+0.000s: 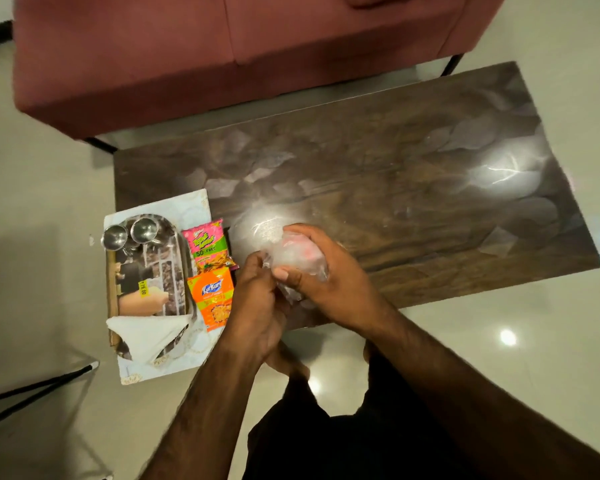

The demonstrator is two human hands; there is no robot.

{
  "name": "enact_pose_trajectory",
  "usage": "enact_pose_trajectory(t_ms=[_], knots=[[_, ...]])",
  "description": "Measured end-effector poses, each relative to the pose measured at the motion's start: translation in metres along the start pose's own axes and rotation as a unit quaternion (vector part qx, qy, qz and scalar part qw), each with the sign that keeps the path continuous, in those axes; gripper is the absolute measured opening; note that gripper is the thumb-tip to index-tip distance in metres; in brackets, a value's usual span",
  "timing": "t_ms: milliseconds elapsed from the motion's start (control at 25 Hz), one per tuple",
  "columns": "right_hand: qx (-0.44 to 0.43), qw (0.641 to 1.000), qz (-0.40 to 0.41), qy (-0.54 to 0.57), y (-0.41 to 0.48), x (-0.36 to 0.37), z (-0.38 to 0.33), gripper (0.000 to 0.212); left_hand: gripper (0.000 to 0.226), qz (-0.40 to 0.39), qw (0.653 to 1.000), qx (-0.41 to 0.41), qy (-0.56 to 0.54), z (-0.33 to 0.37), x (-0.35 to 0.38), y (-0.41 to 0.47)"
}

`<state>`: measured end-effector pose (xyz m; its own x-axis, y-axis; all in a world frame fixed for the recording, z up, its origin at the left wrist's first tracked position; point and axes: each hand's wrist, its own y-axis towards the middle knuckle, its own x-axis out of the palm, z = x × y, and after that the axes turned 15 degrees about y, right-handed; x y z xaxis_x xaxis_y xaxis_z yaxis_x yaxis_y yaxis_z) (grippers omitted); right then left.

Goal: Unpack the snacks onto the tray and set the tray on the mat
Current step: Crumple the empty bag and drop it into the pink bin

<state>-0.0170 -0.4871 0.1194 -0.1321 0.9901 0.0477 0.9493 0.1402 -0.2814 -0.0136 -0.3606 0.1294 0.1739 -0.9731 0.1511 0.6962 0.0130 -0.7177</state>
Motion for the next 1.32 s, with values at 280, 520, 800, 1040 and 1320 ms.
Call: enact_pose_trajectory(t_ms=[280, 520, 800, 1040, 1320], knots=[[-0.064, 0.980, 0.152, -0.116, 0.011, -0.078, 0.014, 0.062, 0.029, -0.137, 0.980, 0.026, 0.143, -0.002, 0.081, 0.030], [0.019, 0.988, 0.108, 0.108, 0.002, -0.180, 0.021, 0.082, 0.030, -0.104, 0.957, 0.071, 0.262, -0.012, 0.179, 0.060], [0.040, 0.939, 0.320, 0.120, -0.027, -0.304, 0.040, 0.060, 0.032, -0.162, 0.939, 0.018, 0.304, -0.037, 0.326, 0.080], [0.040, 0.871, 0.476, 0.115, -0.026, -0.412, 0.069, 0.052, 0.036, -0.249, 0.859, 0.037, 0.445, -0.054, 0.424, 0.083], [0.081, 0.755, 0.613, 0.218, 0.030, -0.568, 0.129, 0.058, 0.024, -0.234, 0.797, -0.022, 0.557, -0.057, 0.375, 0.097]])
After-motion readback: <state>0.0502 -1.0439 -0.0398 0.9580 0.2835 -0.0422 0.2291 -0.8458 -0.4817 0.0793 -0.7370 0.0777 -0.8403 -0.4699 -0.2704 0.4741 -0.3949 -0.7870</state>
